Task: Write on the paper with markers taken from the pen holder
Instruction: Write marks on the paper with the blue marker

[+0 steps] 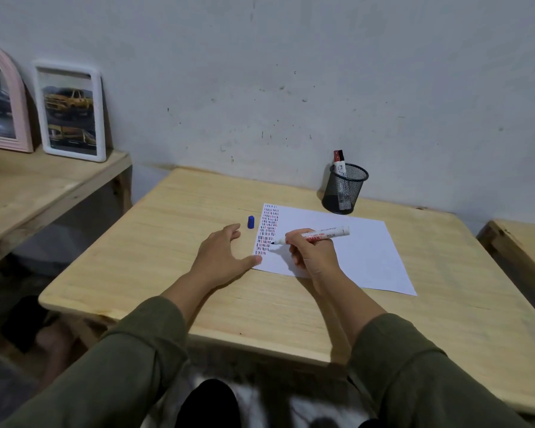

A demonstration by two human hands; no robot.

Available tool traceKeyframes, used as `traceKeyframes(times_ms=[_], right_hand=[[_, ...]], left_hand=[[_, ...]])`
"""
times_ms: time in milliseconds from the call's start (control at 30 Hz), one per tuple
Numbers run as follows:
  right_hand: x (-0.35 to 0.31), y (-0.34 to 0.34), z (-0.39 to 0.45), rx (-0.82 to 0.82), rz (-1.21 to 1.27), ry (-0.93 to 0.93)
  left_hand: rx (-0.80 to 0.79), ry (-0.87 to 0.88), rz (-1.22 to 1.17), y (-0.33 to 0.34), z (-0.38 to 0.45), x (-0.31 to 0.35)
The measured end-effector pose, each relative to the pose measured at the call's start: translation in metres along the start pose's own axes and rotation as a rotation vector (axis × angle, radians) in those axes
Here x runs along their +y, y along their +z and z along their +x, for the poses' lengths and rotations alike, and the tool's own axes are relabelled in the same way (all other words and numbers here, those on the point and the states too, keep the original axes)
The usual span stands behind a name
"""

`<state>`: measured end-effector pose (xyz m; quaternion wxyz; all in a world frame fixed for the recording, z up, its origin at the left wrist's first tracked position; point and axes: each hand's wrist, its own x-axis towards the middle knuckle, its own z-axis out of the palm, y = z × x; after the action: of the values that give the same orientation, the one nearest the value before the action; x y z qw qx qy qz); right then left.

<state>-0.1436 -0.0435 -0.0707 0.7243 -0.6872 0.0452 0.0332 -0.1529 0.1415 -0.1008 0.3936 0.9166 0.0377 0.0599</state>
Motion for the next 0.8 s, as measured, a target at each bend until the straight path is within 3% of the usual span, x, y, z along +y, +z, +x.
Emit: traceKeyframes(times_ms=[433,800], right_hand=[[0.009,0.004,-0.005,-0.062,-0.226,-0.063],[0.012,0.004,-0.002,-0.063,-0.258,-0.058]], left_hand=[[0.011,0.056,0.055,0.001,0.0,-0.004],[0.026,0.062,0.062,0.001,-0.001,-0.002]])
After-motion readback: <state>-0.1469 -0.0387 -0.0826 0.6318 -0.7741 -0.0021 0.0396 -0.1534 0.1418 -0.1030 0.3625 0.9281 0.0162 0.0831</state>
